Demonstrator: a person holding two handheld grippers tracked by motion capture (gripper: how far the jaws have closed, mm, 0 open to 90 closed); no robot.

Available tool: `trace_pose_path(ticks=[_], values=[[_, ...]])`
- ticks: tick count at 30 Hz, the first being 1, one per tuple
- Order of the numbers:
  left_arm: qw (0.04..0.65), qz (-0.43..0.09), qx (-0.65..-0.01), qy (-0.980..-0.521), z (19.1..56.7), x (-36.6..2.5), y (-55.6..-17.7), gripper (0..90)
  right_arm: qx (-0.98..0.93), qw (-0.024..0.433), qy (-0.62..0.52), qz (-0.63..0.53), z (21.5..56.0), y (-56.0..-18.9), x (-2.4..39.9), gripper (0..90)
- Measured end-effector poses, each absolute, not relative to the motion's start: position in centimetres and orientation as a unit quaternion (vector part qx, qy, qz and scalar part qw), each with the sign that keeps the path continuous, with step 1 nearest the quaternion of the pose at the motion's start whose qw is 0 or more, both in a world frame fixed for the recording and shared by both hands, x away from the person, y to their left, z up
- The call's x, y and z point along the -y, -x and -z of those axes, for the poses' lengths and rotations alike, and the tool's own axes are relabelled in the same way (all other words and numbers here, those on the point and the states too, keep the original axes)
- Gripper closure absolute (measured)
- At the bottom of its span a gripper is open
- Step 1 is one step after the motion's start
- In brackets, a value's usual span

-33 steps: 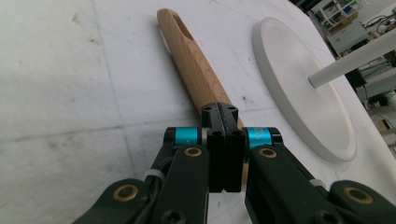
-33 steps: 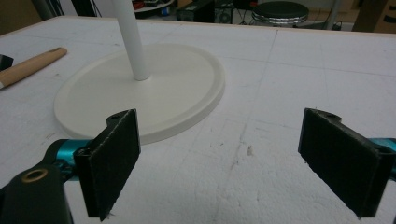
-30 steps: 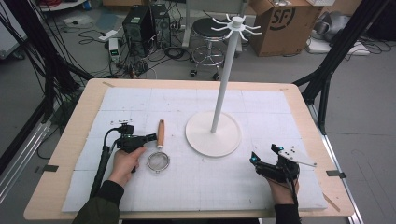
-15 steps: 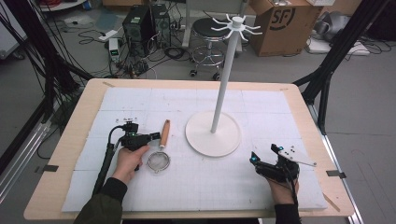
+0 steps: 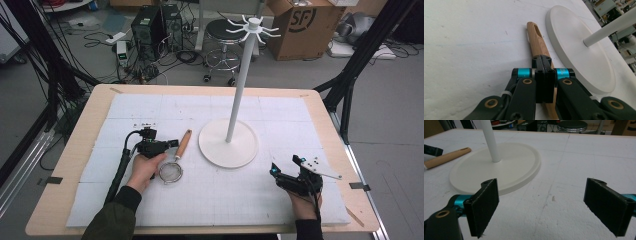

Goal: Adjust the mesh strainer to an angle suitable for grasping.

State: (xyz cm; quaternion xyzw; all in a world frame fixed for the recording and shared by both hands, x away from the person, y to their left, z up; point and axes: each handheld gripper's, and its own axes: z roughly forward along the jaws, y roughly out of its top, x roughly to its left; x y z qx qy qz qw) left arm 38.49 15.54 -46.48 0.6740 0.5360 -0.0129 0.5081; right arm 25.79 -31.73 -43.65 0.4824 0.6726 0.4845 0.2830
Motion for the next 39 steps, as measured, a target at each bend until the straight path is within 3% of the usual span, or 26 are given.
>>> trace_pose_path(ticks=[6,12,20,21,23,24,25,31,39], values=[[0.498,0.012,-0.515,-0.698,46.3,-14.6,-38.9,90.0,-0.674,0.284,-0.482,-0.483,43.6,-25.7,31.7,12.0],[0.517,0.037,-0.518,-0.681,46.4,-15.5,-39.1,90.0,-0.672,0.285,-0.485,-0.482,43.7,-25.6,32.0,12.1],[0.526,0.016,-0.505,-0.684,45.7,-15.9,-38.4,89.3,-0.667,0.283,-0.488,-0.486,43.7,-25.3,32.3,12.1],[0.529,0.012,-0.503,-0.684,45.4,-16.0,-38.2,79.8,-0.669,0.284,-0.487,-0.485,43.6,-25.3,32.3,12.1],[0.536,0.005,-0.492,-0.686,44.9,-16.4,-37.9,76.9,-0.669,0.286,-0.485,-0.485,43.6,-25.3,32.2,12.1],[0.541,0.001,-0.490,-0.684,44.6,-16.6,-37.7,69.8,-0.669,0.286,-0.485,-0.485,43.6,-25.3,32.2,12.1],[0.545,-0.001,-0.487,-0.682,44.4,-16.7,-37.5,69.8,-0.669,0.286,-0.485,-0.485,43.6,-25.3,32.2,12.1],[0.559,-0.013,-0.476,-0.679,43.3,-17.8,-36.3,45.2,-0.669,0.286,-0.486,-0.485,43.5,-25.0,32.1,12.2],[0.562,-0.031,-0.466,-0.683,42.0,-18.2,-35.2,37.3,-0.671,0.285,-0.483,-0.485,43.5,-25.0,32.1,12.2]])
